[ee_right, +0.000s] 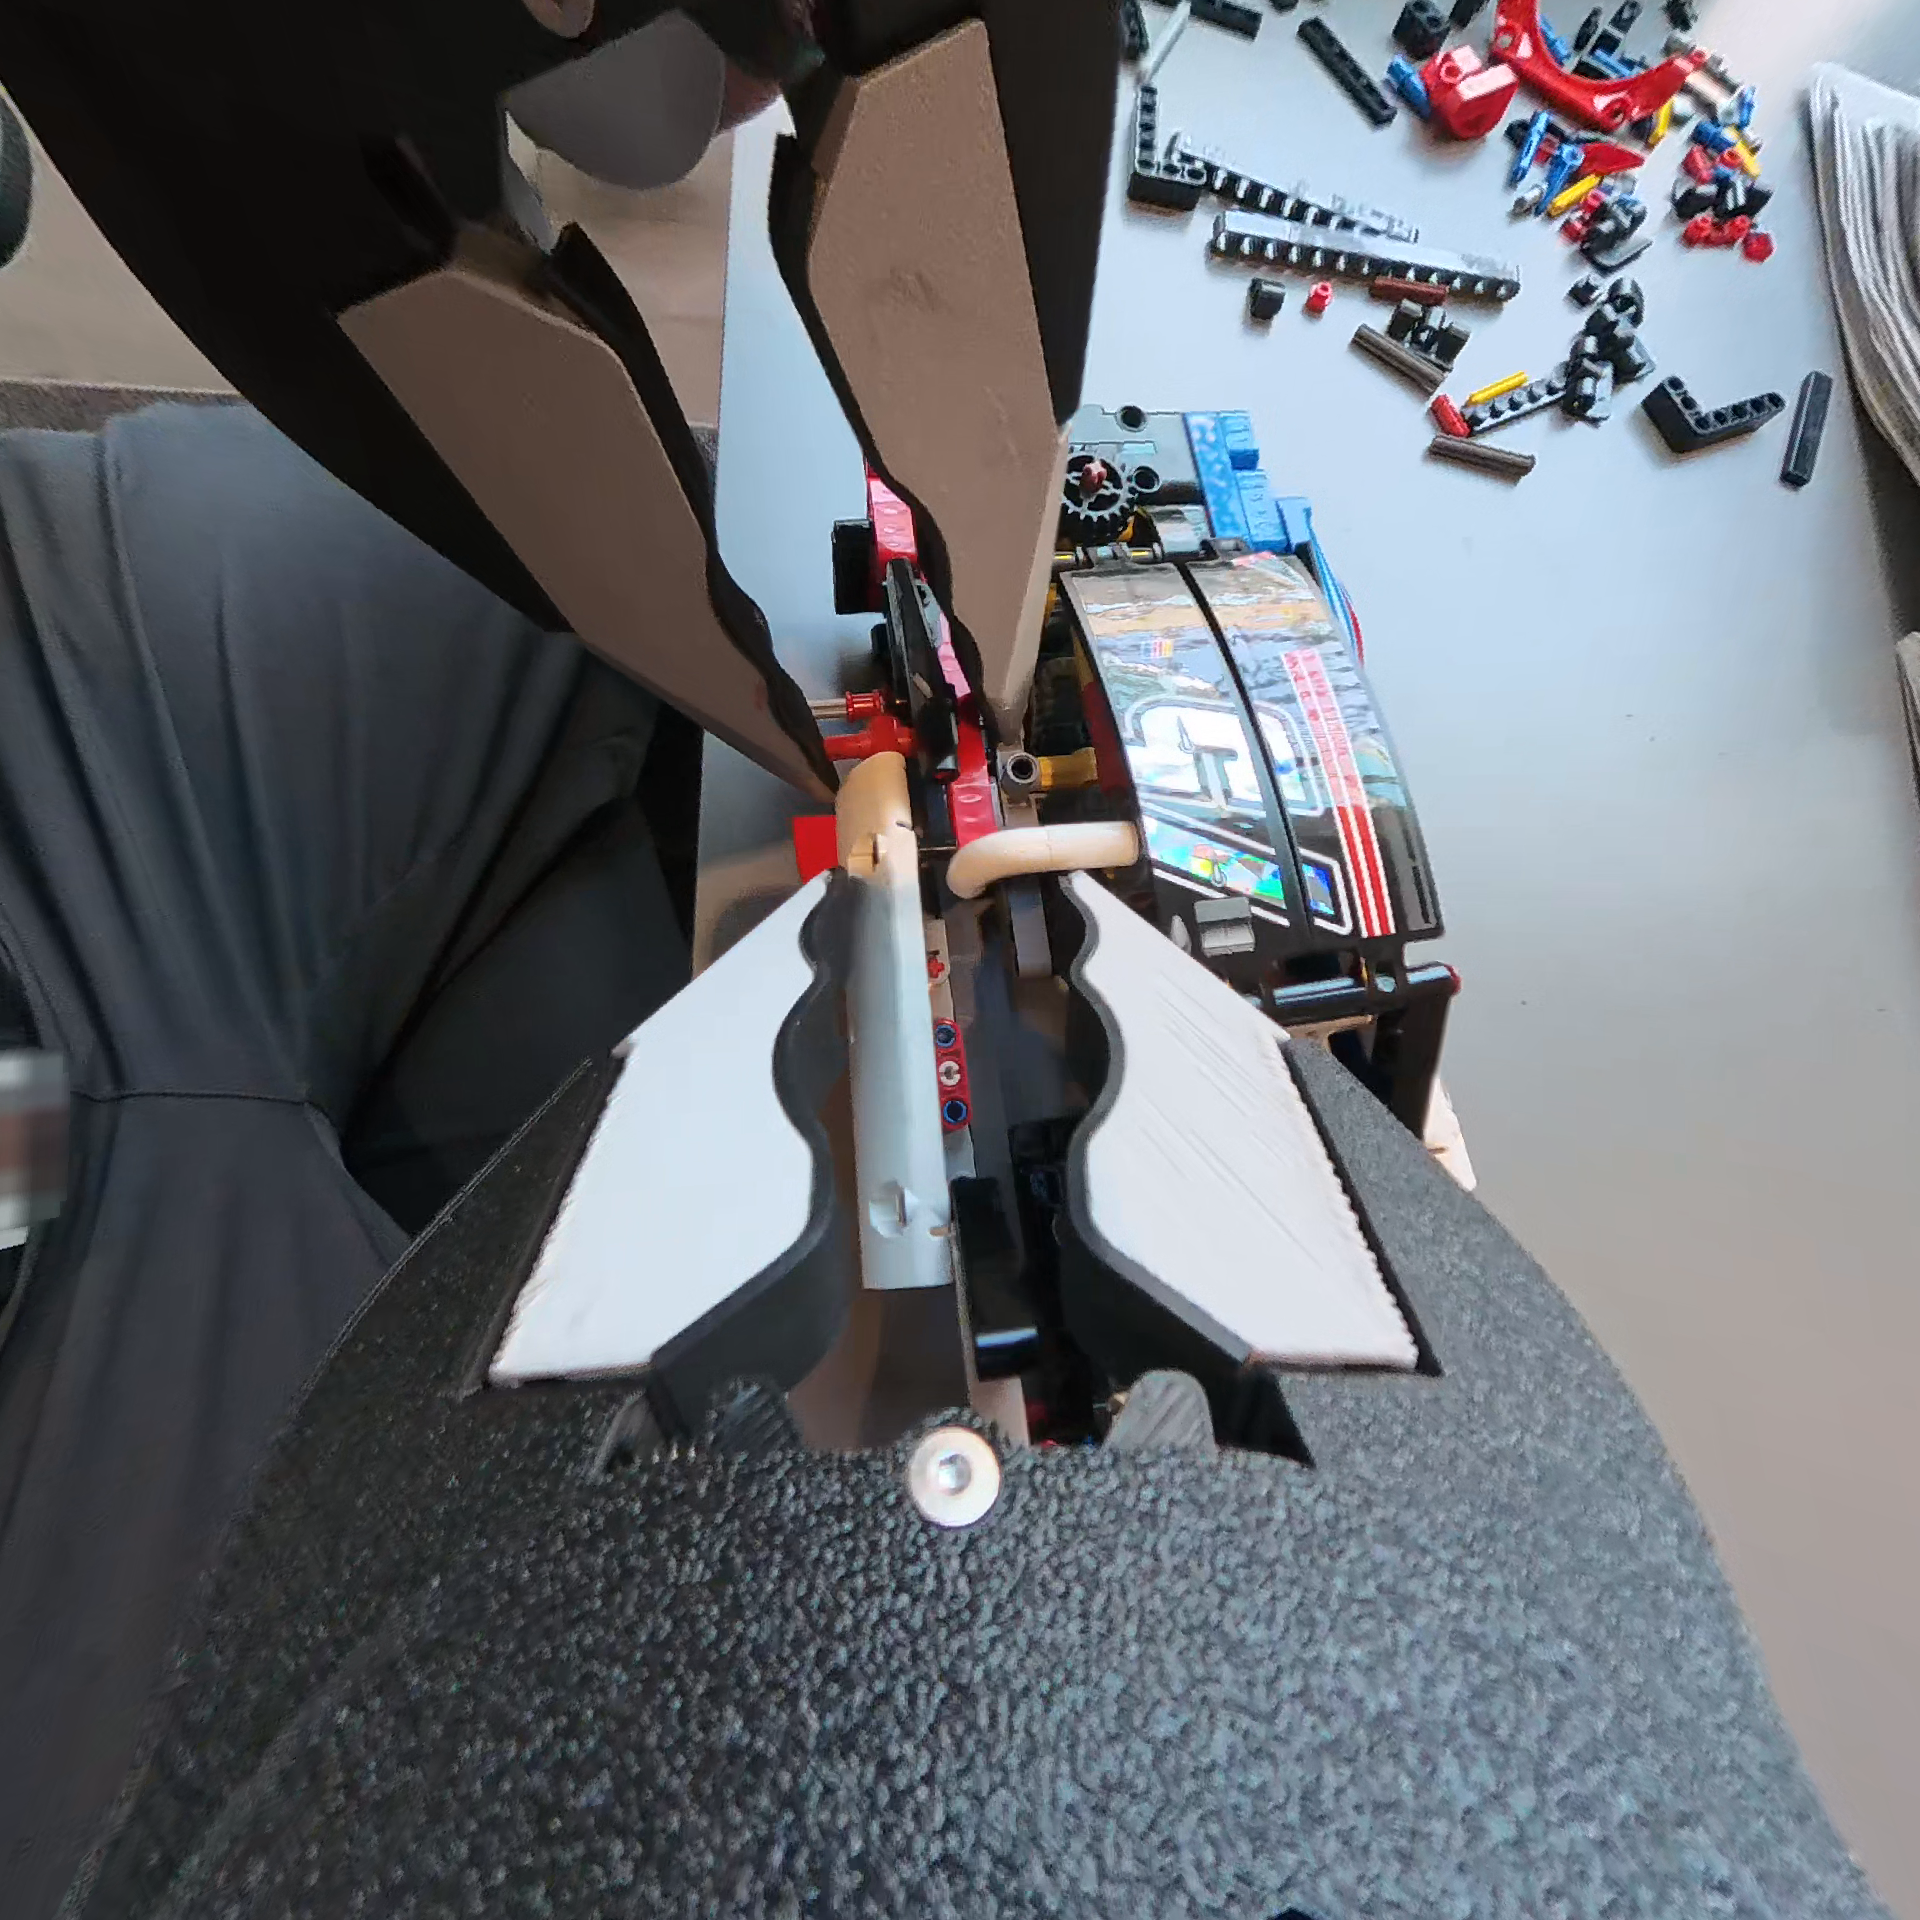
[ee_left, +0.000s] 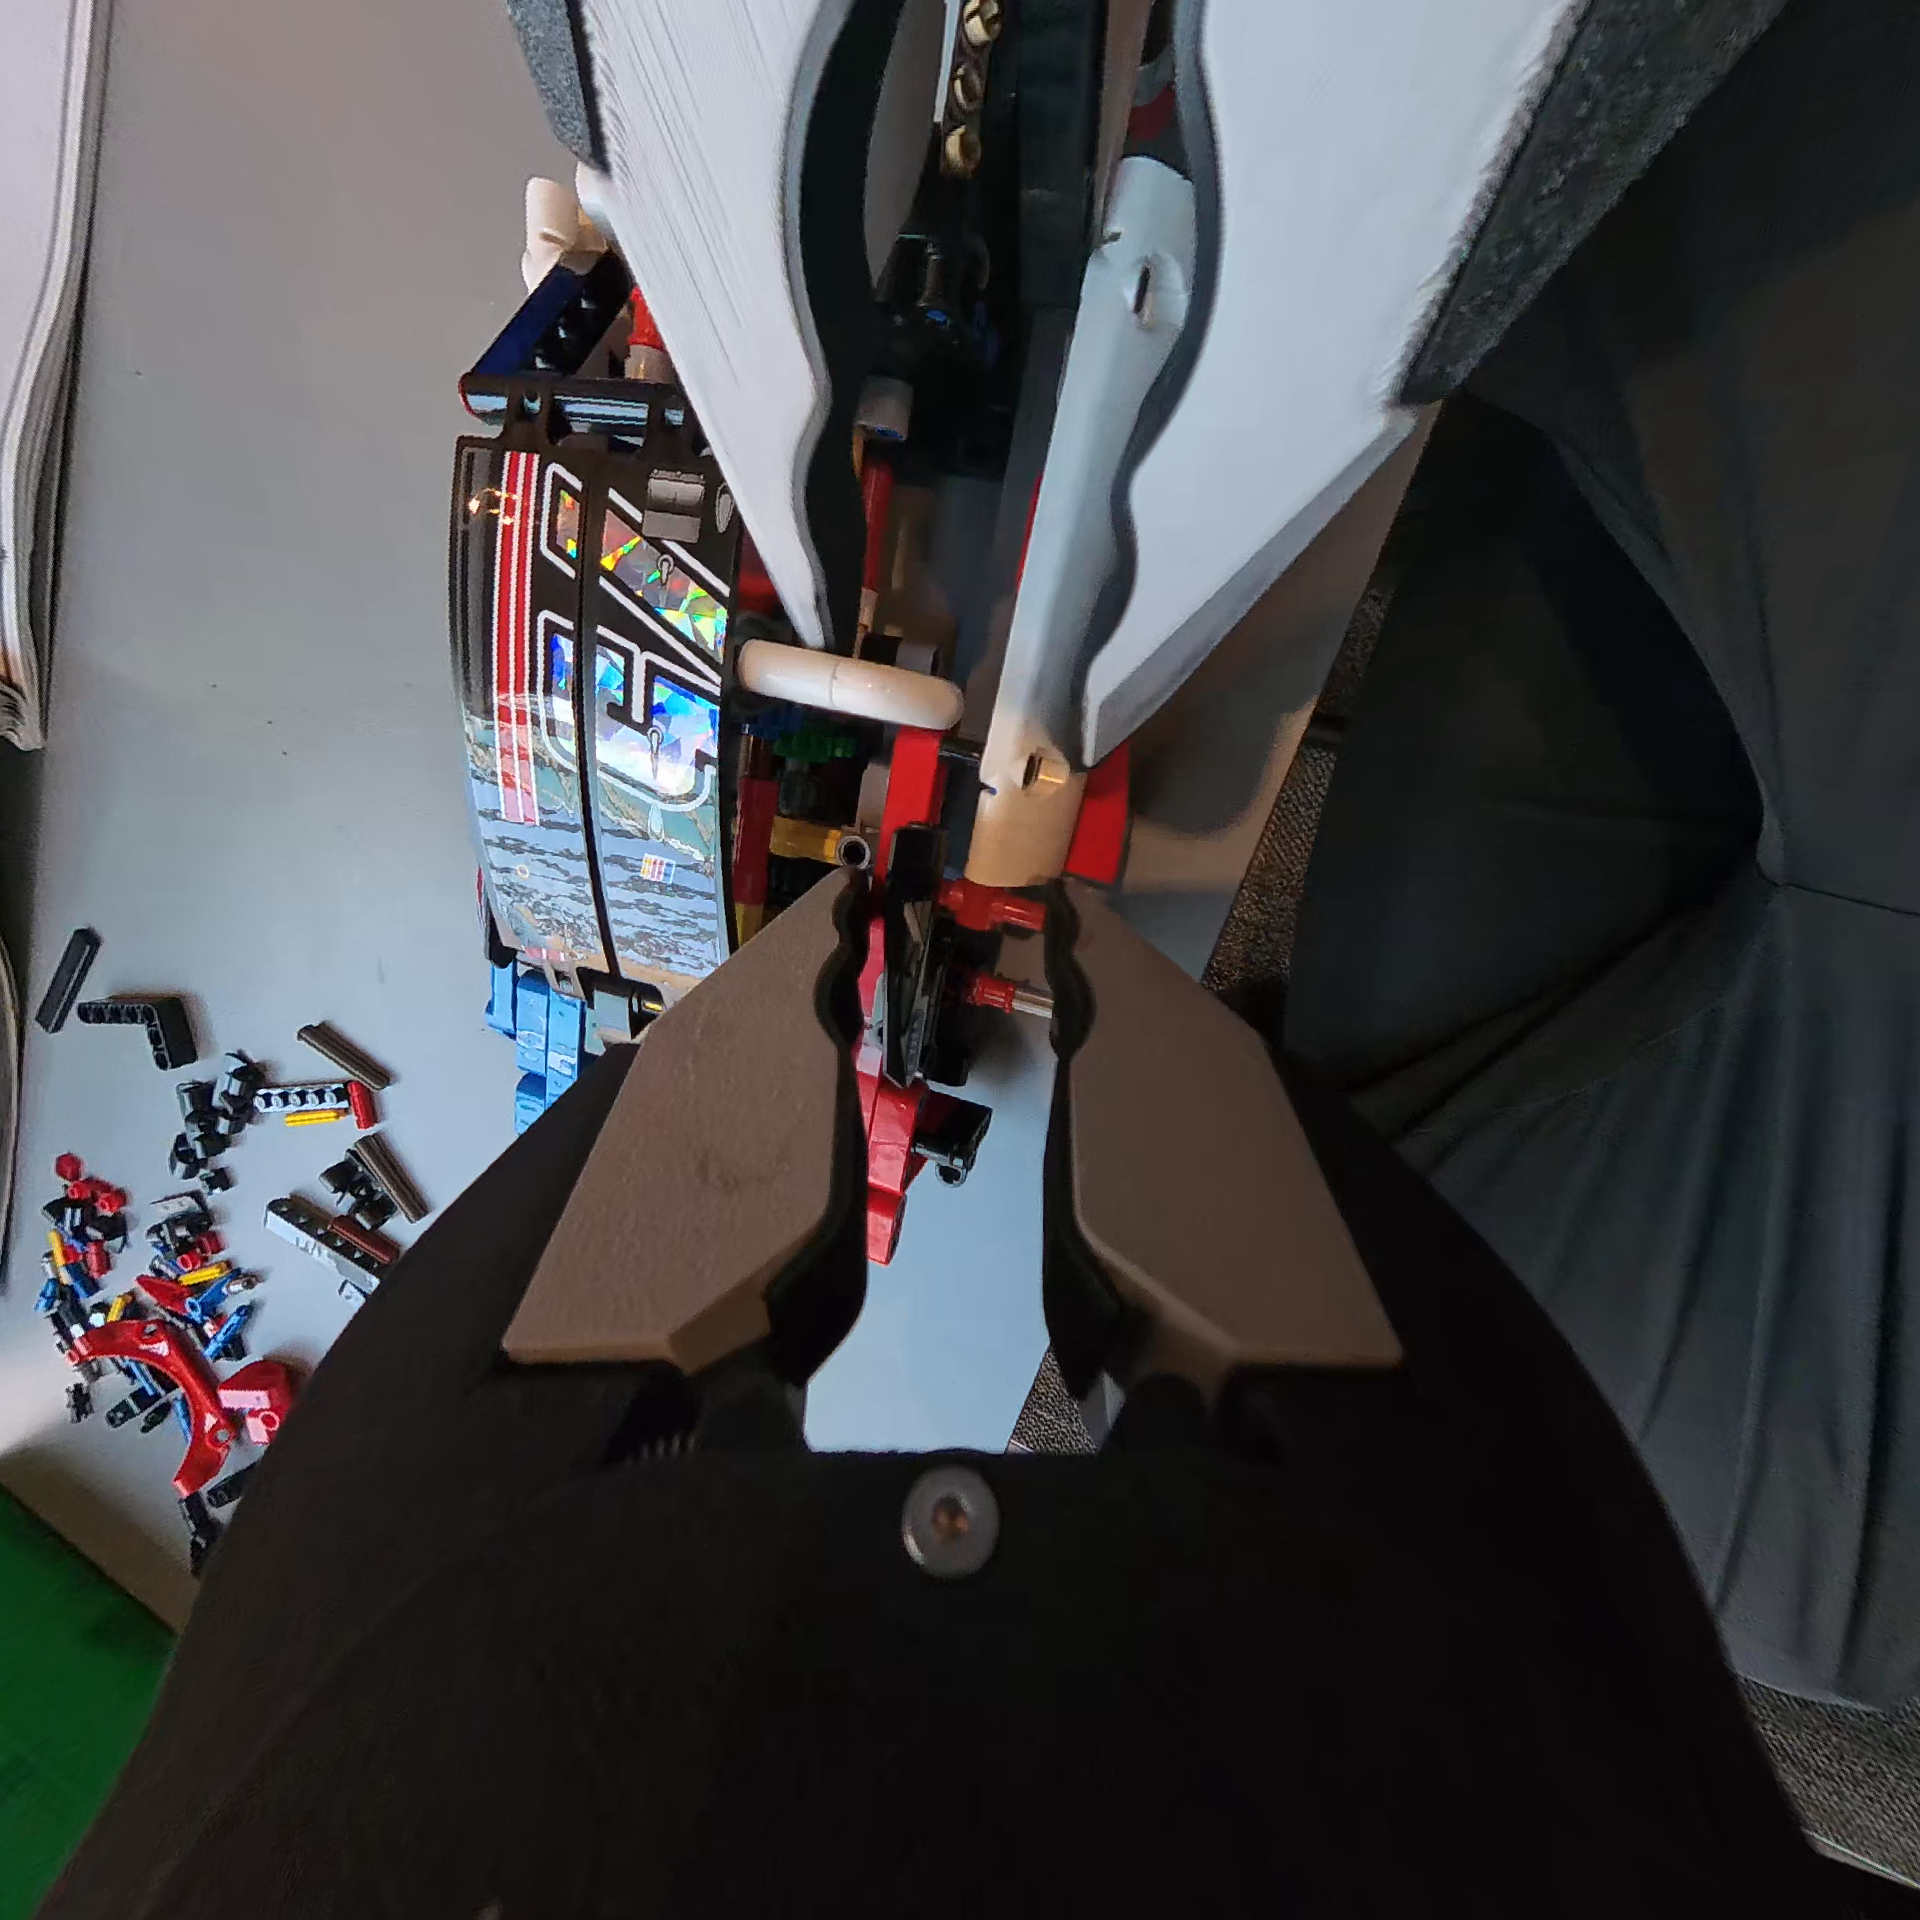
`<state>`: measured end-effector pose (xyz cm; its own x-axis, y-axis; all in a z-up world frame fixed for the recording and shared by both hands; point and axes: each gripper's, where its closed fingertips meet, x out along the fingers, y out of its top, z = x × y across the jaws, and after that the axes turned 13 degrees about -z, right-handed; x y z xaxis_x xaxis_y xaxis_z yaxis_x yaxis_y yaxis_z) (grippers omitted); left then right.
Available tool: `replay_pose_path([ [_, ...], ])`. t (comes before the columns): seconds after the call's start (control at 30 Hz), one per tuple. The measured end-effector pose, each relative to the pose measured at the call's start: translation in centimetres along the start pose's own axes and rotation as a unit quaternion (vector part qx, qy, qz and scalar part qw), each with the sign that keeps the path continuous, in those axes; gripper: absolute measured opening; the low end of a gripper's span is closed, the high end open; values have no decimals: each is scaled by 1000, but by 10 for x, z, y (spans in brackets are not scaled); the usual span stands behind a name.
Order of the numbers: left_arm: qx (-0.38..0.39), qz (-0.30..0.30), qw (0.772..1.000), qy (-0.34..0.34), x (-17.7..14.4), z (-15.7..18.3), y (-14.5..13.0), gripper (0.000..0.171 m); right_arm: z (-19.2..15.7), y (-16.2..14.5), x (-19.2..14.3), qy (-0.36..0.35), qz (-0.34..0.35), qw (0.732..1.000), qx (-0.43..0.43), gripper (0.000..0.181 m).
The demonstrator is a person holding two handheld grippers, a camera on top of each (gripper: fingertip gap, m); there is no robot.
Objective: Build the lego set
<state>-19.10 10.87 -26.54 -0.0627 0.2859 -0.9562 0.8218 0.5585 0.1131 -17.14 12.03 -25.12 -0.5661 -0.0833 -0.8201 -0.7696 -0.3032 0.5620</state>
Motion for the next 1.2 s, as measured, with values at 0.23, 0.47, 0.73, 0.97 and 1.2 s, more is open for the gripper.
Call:
replay_pose_path([
  [0.23, 8, 8, 1000, 4, 1, -1, 0, 31, -2, 0, 5, -18, -30, 999, 6, 32],
  [0.47, 10, 9, 1000, -3, 0, 0, 0, 31, -1, -5, -2, -23, -42, 997, 53, 40],
  [0.73, 24, 8, 1000, -10, 0, 0, 2, 31, -8, -15, -4, -116, -64, 991, -19, 27],
  [0.97, 27, 19, 999, -13, 0, 1, 4, 31, -15, -17, 2, -47, -51, 998, 7, 13],
  [1.2, 32, 23, 999, -19, 0, 1, 4, 31, -19, -18, 2, 76, -58, 993, 74, 9],
])
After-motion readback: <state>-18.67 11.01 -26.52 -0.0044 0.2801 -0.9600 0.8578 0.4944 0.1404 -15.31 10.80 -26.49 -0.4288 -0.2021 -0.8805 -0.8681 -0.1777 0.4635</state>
